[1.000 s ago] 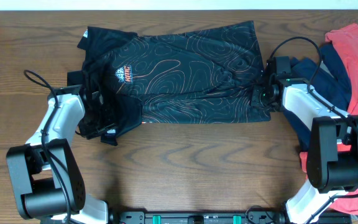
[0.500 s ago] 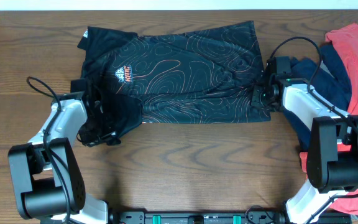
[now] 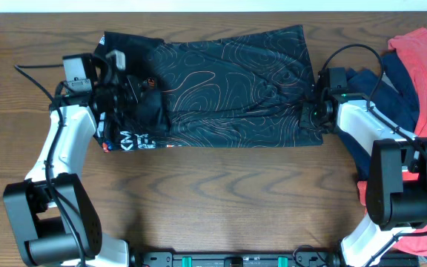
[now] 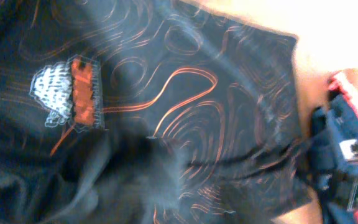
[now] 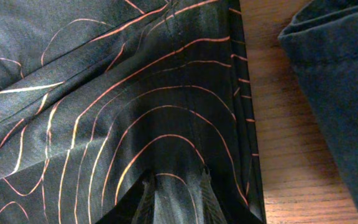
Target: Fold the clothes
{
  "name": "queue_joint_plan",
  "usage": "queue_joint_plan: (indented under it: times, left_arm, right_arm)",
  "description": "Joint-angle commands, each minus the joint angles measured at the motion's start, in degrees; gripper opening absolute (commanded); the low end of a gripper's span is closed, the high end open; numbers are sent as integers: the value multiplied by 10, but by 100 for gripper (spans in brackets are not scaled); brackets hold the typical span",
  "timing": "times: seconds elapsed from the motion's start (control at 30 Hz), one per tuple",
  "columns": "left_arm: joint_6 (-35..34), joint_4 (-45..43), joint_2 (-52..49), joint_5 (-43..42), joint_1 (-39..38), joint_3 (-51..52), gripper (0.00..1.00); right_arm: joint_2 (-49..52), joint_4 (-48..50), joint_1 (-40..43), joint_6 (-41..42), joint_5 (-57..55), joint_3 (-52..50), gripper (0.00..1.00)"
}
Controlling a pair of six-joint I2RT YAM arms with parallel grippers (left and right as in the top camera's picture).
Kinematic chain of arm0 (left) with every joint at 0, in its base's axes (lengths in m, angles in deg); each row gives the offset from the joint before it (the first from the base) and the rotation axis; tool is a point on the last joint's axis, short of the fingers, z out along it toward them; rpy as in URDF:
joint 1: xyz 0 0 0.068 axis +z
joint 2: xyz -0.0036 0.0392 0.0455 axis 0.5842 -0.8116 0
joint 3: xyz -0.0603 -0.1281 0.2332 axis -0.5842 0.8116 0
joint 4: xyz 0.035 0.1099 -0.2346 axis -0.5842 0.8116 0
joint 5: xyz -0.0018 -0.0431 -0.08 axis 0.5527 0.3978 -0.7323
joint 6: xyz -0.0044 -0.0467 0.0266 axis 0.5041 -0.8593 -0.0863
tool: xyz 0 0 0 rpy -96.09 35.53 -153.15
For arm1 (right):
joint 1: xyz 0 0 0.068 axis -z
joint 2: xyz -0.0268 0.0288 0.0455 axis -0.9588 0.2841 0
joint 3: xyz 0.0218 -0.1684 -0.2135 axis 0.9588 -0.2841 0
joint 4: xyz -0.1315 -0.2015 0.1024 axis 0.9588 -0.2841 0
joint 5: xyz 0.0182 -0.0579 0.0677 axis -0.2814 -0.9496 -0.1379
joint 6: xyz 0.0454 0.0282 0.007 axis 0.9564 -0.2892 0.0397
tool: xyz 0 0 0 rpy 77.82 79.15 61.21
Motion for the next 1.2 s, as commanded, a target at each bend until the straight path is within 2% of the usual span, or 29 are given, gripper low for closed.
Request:
queue_joint_plan:
  times: [0.0, 0.03, 0.17, 0.3, 0.4, 0.47, 0.53, 0.57, 0.77, 0.9, 1.17]
  left_arm:
    - [-28, -7, 6, -16, 6, -3, 97]
    - [-28, 6, 6, -3, 9, -3, 100]
    - [-14, 110, 6, 83, 30, -3, 98]
    - [-1, 227, 6, 288, 62, -3, 98]
    - [0, 245, 6, 363, 83, 1, 98]
    - [0, 232, 6, 366, 94, 9, 99]
    - [0, 209, 5, 365, 101, 20, 65]
    - [0, 200, 4, 365, 101, 24, 61]
    - [11, 179, -21, 361, 100, 45, 53]
    - [13, 174, -40, 361, 100, 55, 37]
    - [13, 172, -48, 288, 100, 55, 36]
  right_arm:
    - [21, -17, -3, -3, -4, -27, 24]
    - [21, -18, -3, -3, -4, -27, 25]
    - [21, -26, -3, -3, -4, -27, 25]
    - [21, -34, -3, -3, -4, -27, 25]
    - [21, -37, -3, -3, -4, -27, 25]
    - [21, -37, -3, -3, -4, -27, 25]
    - [21, -36, -3, -3, -4, -27, 25]
    - [21, -36, -3, -3, -4, -27, 25]
    - [21, -39, -3, -3, -4, -27, 25]
    - [21, -39, -3, -3, -4, -27, 25]
    - [21, -40, -3, -3, -4, -27, 26]
